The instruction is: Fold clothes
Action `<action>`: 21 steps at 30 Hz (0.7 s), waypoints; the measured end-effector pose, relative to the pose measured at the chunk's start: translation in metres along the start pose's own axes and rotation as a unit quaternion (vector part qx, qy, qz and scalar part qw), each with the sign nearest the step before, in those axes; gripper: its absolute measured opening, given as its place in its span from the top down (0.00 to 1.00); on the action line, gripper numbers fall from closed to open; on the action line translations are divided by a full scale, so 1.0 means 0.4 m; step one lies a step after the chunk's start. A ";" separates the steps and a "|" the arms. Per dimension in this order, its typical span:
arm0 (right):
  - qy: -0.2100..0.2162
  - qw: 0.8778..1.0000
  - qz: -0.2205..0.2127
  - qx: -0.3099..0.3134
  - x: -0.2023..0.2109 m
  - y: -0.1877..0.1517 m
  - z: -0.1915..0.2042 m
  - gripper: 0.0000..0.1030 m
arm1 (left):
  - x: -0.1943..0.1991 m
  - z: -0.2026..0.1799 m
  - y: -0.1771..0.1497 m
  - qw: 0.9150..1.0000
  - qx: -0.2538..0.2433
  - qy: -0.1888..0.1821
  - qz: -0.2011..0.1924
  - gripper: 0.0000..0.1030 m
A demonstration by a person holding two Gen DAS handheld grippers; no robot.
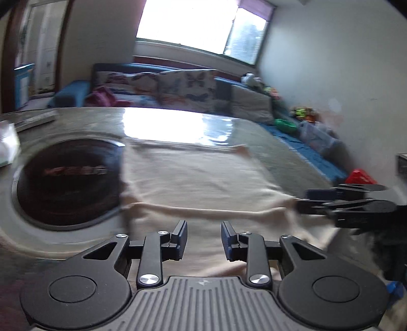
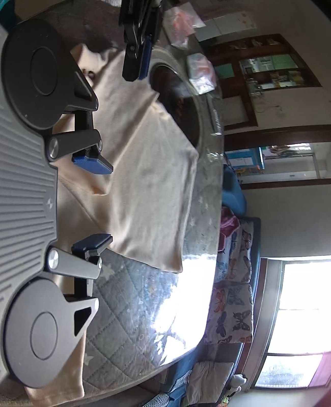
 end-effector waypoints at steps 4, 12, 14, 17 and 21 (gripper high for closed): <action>0.010 1.000 -0.002 -0.008 -0.011 0.009 0.006 0.52 | -0.014 0.072 0.021 0.999 0.002 0.033 -0.003 0.76; 0.031 0.999 0.024 0.022 -0.073 -0.016 0.081 0.63 | -0.105 0.103 0.020 0.999 -0.008 0.037 0.015 0.78; 0.025 0.999 0.032 0.033 -0.084 -0.024 0.086 0.63 | -0.116 0.115 0.012 0.999 -0.011 0.047 0.017 0.78; 0.014 0.998 0.047 0.039 -0.090 -0.038 0.073 0.65 | -0.112 0.128 0.008 0.999 0.003 0.049 0.019 0.76; 0.006 0.999 0.027 0.042 -0.049 -0.023 0.067 0.66 | -0.090 0.116 0.014 0.998 0.001 0.056 0.013 0.77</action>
Point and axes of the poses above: each gripper's, at about its wrist camera, not at the fingertips, and x roughly against the way its jaws point, z to its left, y to its top, the point moved 7 cm from there along -x, roughly the way its jaws point, and after that the axes turned 3 degrees about -z, right-handed, at the moved point
